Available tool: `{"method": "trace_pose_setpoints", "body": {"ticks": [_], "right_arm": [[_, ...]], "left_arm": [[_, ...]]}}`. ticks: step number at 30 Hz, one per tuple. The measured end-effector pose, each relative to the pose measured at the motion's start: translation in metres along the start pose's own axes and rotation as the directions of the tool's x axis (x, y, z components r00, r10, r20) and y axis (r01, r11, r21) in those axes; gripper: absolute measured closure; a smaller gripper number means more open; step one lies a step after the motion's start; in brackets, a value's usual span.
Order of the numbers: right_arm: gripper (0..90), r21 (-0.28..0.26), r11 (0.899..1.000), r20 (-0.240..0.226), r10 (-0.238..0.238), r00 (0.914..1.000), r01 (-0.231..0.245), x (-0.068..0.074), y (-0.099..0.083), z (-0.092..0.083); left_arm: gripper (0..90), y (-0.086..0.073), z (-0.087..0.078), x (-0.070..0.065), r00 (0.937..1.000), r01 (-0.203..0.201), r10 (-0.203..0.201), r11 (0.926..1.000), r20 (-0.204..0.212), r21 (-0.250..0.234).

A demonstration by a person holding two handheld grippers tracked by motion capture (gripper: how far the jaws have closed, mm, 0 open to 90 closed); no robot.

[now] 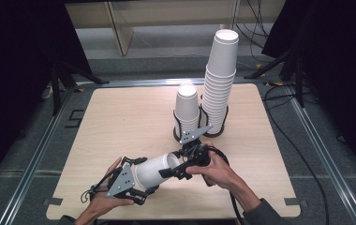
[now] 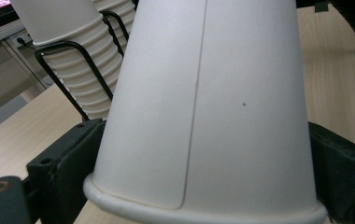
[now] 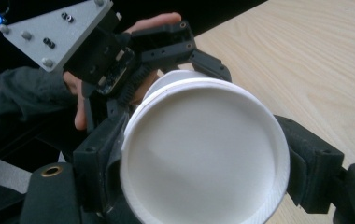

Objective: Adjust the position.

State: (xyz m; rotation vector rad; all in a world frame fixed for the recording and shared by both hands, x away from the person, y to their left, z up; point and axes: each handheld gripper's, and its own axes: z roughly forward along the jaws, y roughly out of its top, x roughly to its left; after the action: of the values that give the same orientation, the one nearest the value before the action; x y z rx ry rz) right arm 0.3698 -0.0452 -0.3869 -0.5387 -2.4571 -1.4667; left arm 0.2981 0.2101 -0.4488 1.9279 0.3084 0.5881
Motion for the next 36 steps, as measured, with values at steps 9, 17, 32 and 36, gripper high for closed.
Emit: {"method": "trace_pose_setpoints", "body": {"ticks": [9, 17, 32, 36], "right_arm": [[25.8, -0.066, 0.996, -0.040, 0.049, 0.9980, -0.052, -0.002, 0.002, -0.006], [25.8, -0.116, 0.984, -0.108, 0.121, 0.9868, -0.134, -0.007, 0.000, -0.011], [22.6, -0.109, 0.986, -0.105, 0.114, 0.9879, -0.126, -0.013, -0.002, -0.012], [17.9, -0.067, 0.994, -0.051, 0.085, 0.9951, -0.088, -0.009, 0.000, -0.011]], "left_arm": [[5.5, 0.002, -0.004, 0.001, 0.9976, 0.062, -0.064, 0.9953, -0.025, -0.074], [6.0, 0.004, -0.008, 0.002, 0.9964, 0.072, -0.077, 0.9886, -0.036, -0.132], [15.7, 0.004, -0.011, 0.006, 0.9978, 0.066, -0.066, 0.9909, -0.003, -0.117], [16.5, 0.004, -0.011, 0.006, 0.9978, 0.067, -0.067, 0.9925, 0.005, -0.102]]}}
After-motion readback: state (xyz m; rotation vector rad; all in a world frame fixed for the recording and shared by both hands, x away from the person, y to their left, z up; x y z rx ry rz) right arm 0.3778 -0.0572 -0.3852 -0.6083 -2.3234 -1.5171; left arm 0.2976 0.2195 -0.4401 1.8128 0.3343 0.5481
